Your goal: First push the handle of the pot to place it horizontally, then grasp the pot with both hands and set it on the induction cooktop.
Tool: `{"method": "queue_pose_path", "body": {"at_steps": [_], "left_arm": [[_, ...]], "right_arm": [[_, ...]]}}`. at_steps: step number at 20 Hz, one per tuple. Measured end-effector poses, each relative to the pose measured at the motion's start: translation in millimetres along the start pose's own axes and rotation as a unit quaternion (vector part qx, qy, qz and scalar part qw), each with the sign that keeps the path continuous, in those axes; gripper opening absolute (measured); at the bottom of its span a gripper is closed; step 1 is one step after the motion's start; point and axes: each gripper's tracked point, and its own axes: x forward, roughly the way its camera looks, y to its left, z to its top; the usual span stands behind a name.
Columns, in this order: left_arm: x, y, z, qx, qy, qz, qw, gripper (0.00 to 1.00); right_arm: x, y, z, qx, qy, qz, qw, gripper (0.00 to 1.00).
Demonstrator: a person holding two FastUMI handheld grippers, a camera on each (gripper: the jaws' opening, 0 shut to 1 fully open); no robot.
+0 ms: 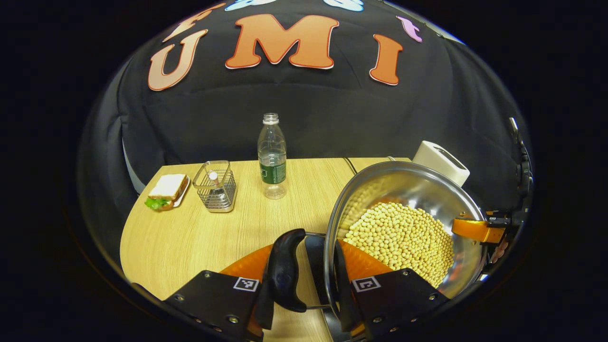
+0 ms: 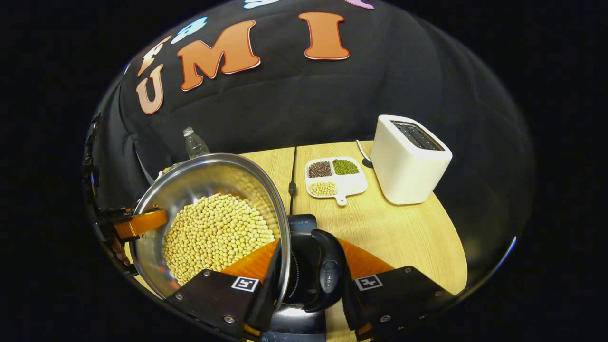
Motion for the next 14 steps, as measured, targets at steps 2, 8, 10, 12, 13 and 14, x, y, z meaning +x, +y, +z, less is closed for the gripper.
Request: {"method": "queue_pose_path", "body": {"at_steps": [2, 8, 10, 12, 13, 14], "left_arm": [[0, 2, 1, -0.002, -0.001, -0.002, 1.000, 0.56], [9, -2, -7, -0.016, 0.023, -0.004, 1.000, 0.58], [13, -5, -9, -0.019, 0.028, -0.004, 0.999, 0.53], [14, -6, -12, -0.018, 0.030, -0.004, 0.999, 0.56], [14, -6, -13, -0.018, 0.031, -0.004, 0.999, 0.58], [14, -5, -12, -0.017, 0.029, -0.004, 0.999, 0.58]], "right_arm": [[6, 0, -2, 0.000, 0.004, -0.001, 1.000, 0.59], [11, 12, 3, -0.004, 0.024, -0.012, 1.000, 0.59], [12, 8, -1, -0.002, 0.029, -0.010, 1.000, 0.59], [11, 5, 1, -0.001, 0.031, -0.011, 0.999, 0.59], [10, 7, 1, 0.000, 0.031, -0.011, 0.999, 0.59], [11, 7, 1, -0.001, 0.032, -0.011, 0.999, 0.59]]}}
